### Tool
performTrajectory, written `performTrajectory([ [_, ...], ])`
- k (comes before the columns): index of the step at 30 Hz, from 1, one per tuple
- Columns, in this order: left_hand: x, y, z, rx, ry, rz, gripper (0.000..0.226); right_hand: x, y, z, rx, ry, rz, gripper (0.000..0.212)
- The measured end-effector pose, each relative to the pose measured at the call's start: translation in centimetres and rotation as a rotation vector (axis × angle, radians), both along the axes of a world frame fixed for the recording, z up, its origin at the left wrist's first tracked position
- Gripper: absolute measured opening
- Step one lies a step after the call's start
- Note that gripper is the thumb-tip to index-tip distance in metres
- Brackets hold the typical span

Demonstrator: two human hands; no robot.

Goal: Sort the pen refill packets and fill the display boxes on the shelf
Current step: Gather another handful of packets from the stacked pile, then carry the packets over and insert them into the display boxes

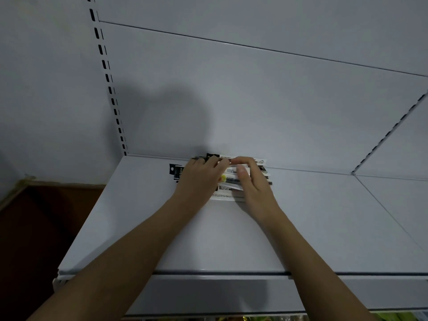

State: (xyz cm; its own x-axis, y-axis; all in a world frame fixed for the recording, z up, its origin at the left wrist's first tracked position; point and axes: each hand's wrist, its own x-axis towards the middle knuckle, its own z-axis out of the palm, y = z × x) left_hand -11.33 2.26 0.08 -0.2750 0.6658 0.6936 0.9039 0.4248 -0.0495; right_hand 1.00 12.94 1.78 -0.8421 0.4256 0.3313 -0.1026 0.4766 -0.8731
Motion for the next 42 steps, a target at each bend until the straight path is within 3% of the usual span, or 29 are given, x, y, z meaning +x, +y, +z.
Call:
performTrajectory([
  [3,-0.1,-0.2,0.7,-0.056,-0.079,0.007,0.025,0.8,0.6,0.7,-0.044,-0.071,-0.002,0.03],
  [6,0.8,-0.7,2.3,-0.04,-0.3,-0.005,0.026,2.3,0.8,1.3,-0.083,-0.042,-0.075,0.033],
  [9,1.9,-1.0,3.8,0.028,-0.551,-0.008,0.017,4.7,1.2,2.1,-0.038,-0.057,-0.207,0.023],
  [11,2.8,-0.9,4.4,0.102,-0.696,-0.137,0.004,7.0,1.3,2.3,0.029,-0.132,-0.277,0.019],
  [13,4.6,-0.8,5.2,0.138,-0.826,-0.308,0.018,9.6,1.0,2.3,0.104,-0.218,-0.319,0.017],
  [19,13.0,1.0,8.1,0.117,-1.247,-0.652,0.009,18.5,-0.9,2.8,0.176,-0.383,-0.48,0.017],
  [25,22.0,5.3,6.7,0.001,-1.395,-0.772,0.011,29.5,-1.0,2.3,0.137,-0.497,-0.668,0.018],
  [36,43.0,13.7,-3.1,-0.292,-1.528,-0.787,0.012,55.4,0.2,-4.5,-0.181,-0.887,-0.878,0.027],
  [42,51.3,17.9,-6.7,-0.469,-1.524,-0.81,0.007,65.4,0.9,-7.2,-0.406,-0.942,-0.964,0.026],
])
